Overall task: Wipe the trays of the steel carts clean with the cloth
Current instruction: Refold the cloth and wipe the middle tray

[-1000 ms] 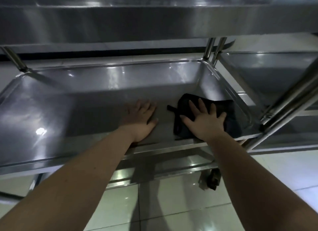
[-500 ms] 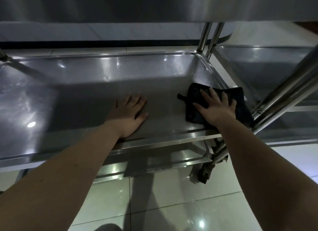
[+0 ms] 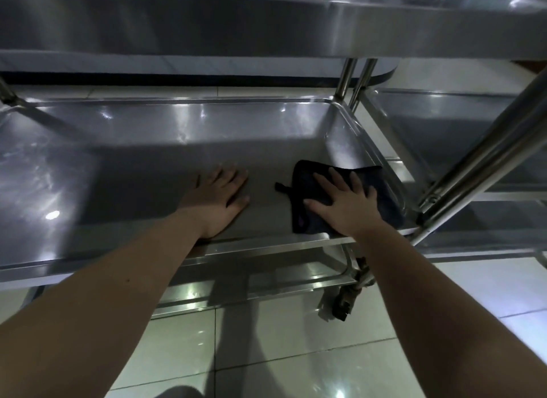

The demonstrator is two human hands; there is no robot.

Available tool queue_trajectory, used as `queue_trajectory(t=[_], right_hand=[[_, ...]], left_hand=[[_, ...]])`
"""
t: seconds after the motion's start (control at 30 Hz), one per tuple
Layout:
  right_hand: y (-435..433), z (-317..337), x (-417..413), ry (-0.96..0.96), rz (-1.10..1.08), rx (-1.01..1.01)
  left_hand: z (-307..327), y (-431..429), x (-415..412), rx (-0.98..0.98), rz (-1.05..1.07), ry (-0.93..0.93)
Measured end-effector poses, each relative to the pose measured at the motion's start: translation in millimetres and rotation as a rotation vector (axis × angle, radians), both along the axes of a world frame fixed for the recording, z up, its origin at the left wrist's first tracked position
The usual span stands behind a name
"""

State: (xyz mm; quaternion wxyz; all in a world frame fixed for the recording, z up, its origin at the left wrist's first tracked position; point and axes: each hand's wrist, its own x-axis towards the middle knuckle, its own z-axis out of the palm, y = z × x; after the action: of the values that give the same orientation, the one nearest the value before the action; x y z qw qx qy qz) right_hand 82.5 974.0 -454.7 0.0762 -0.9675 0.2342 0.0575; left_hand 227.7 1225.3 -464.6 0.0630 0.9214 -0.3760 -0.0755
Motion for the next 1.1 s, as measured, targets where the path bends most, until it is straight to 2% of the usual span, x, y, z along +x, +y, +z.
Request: queue_trajectory(t=[0.27, 0.53, 0.63, 0.8, 1.1], right_hand=[[-19.2, -7.2, -7.8, 0.038, -0.088, -0.032], [-49.4, -2.7, 99.0, -0.02, -0.072, -0.072], [-56.1, -1.1, 114.6, -0.002, -0.069, -0.065], [-58.8, 1.9, 77.2, 0.017, 0.01, -0.045], [-40.4, 1.4, -26.6, 0.074, -0.018, -0.047]], left_hand=[[-4.7, -3.3, -1.1, -0.015, 0.001, -0.051], [-8.5, -0.6, 2.9, -0.021, -0.012, -0.056], [-7.8, -1.3, 5.2, -0.015, -0.008, -0.04], [-8.5, -0.5, 4.9, -0.037, -0.005, -0.014], [-8.2, -0.4, 4.8, -0.041, -0.026, 0.024]])
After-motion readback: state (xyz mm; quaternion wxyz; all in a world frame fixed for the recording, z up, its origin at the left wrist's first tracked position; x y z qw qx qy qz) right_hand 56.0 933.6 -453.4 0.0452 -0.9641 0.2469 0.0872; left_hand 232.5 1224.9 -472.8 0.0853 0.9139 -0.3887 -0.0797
